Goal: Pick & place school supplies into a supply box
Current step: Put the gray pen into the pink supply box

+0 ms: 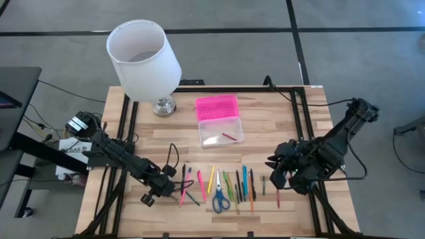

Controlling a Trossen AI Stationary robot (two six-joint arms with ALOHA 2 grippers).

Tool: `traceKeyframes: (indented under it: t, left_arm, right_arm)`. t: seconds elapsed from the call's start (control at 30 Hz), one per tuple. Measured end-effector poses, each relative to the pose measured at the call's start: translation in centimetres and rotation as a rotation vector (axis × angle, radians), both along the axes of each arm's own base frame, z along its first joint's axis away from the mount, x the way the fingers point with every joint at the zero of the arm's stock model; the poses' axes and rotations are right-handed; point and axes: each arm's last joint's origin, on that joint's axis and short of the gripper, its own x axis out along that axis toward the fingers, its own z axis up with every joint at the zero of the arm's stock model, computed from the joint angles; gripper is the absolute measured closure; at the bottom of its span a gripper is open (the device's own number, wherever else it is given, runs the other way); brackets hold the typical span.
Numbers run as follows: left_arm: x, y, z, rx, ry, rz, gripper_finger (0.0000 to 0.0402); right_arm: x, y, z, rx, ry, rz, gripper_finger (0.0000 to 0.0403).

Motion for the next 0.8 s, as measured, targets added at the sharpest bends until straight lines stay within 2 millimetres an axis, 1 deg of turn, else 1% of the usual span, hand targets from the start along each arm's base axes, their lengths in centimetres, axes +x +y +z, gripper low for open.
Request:
traceKeyframes:
  t: [0.17, 0.4, 0.8]
  left_arm:
    - [-0.06, 0.06, 0.01, 0.001, 0.023, 0.089, 0.0383]
    - [-0.05, 0.06, 0.02, -0.022, 0.052, 0.195, 0.0369]
    - [0.41, -0.15, 0.10, -0.116, 0.060, 0.273, 0.0365]
  right_arm:
    - [-0.06, -0.06, -0.04, -0.007, 0.007, 0.000, 0.0310]
    - [-0.25, -0.27, -0.15, -0.031, 0.031, -0.001, 0.0310]
    - [-0.50, -0.76, -0.31, -0.074, 0.075, -0.005, 0.0310]
